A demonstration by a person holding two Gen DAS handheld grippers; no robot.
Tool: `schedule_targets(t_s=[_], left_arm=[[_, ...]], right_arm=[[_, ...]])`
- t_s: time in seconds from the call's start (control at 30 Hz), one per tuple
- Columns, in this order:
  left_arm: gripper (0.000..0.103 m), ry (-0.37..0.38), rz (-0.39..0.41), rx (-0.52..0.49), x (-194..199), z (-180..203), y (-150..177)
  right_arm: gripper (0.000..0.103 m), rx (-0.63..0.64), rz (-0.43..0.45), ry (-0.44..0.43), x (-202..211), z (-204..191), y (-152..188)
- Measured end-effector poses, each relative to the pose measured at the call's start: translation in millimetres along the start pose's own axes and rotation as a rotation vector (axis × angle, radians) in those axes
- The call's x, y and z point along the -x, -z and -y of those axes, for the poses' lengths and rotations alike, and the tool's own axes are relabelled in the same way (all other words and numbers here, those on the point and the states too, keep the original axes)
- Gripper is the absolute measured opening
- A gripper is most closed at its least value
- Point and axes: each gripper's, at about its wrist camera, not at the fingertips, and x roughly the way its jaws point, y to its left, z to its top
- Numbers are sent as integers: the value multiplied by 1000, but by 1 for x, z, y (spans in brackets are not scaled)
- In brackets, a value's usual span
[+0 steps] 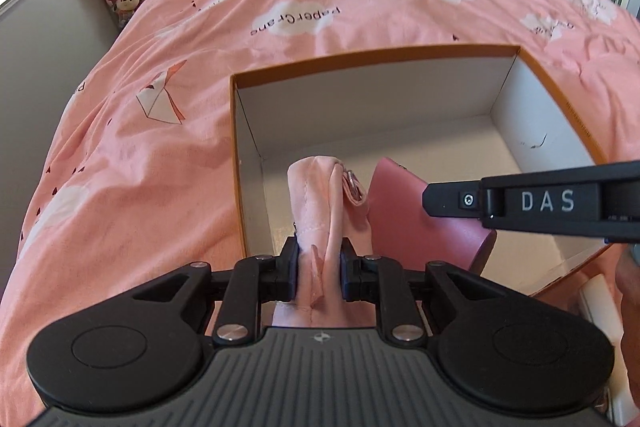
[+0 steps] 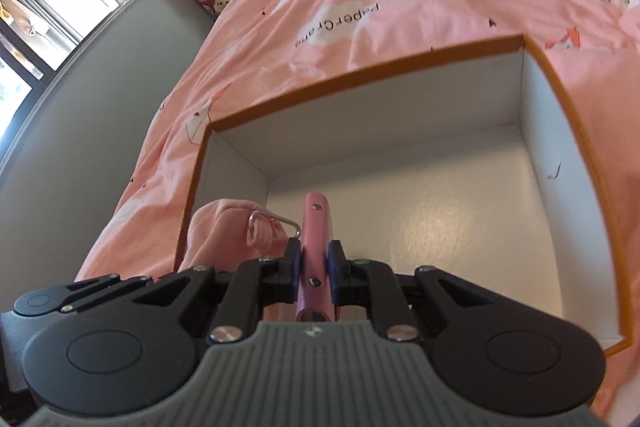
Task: Organize objects
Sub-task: 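Carry the pink pouch and pink wallet into the orange box with both tools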
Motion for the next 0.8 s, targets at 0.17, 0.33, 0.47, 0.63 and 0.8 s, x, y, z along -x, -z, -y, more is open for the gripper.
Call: schedule_targets(t_s=[0.17, 0.33, 0.47, 0.63, 0.8], left_arm=[[25, -16, -31, -17, -10, 1, 4], [31, -15, -63, -36, -16, 3, 4], [45, 46, -84, -49, -16, 4, 6], [53, 99, -65, -34, -5, -4, 13], [60, 142, 0, -18, 23, -18, 23]], right_arm=[[14, -3, -17, -4, -13, 1, 6], [14, -3, -42, -13, -20, 0, 13], [15, -4, -64, -24, -24, 0, 13], [15, -25, -123, -47, -34, 1, 21], [15, -9, -143, -57, -41, -5, 24]])
